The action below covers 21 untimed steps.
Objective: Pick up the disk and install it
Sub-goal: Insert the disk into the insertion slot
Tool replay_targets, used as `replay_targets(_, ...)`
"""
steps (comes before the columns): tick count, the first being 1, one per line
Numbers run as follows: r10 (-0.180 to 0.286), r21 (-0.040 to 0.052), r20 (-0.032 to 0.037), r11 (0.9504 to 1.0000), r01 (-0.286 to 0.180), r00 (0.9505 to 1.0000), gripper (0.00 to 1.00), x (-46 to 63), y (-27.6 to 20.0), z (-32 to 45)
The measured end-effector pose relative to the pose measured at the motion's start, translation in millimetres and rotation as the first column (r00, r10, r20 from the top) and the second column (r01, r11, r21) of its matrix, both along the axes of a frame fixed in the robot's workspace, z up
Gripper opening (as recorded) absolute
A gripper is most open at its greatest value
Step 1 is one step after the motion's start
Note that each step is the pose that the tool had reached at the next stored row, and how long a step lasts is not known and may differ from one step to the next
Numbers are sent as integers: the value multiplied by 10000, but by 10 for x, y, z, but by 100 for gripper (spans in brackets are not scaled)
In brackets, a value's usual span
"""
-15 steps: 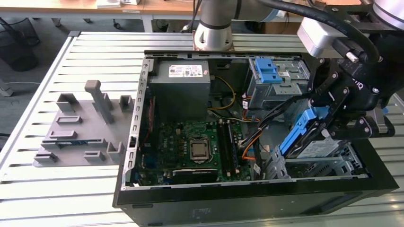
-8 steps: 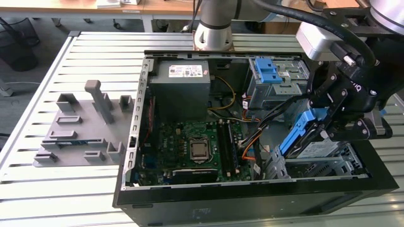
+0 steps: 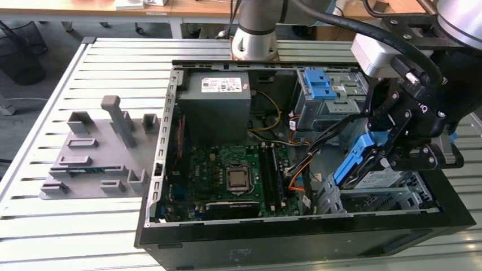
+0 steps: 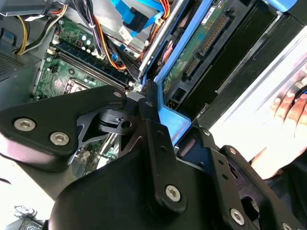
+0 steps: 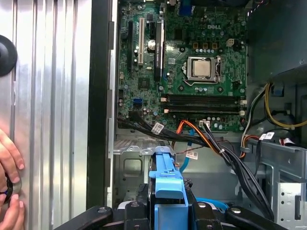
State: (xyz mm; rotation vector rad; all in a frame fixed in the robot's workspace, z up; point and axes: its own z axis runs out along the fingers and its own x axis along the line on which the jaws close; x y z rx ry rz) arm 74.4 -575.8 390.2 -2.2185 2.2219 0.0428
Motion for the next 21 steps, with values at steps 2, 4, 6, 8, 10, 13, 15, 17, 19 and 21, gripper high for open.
replay_targets(2, 0, -1, -1, 10000, 0, 10000, 36, 0, 0, -12)
replay_targets(4, 0, -1, -2, 10000, 0, 10000, 36, 0, 0, -24)
replay_targets(6, 0, 0, -2, 10000, 0, 10000, 36, 0, 0, -36)
replay_targets(8, 0, -1, -3, 10000, 0, 10000, 36, 0, 0, -47)
replay_targets(10, 0, -2, -4, 10000, 0, 10000, 36, 0, 0, -58)
replay_targets(13, 0, -2, -5, 10000, 0, 10000, 36, 0, 0, -75)
replay_targets(15, 0, -1, -5, 10000, 0, 10000, 36, 0, 0, -88)
replay_targets(17, 0, -1, -6, 10000, 0, 10000, 36, 0, 0, -99)
replay_targets(19, 0, 0, -6, 10000, 0, 10000, 36, 0, 0, -110)
replay_targets(21, 0, -1, -7, 10000, 0, 10000, 36, 0, 0, -121)
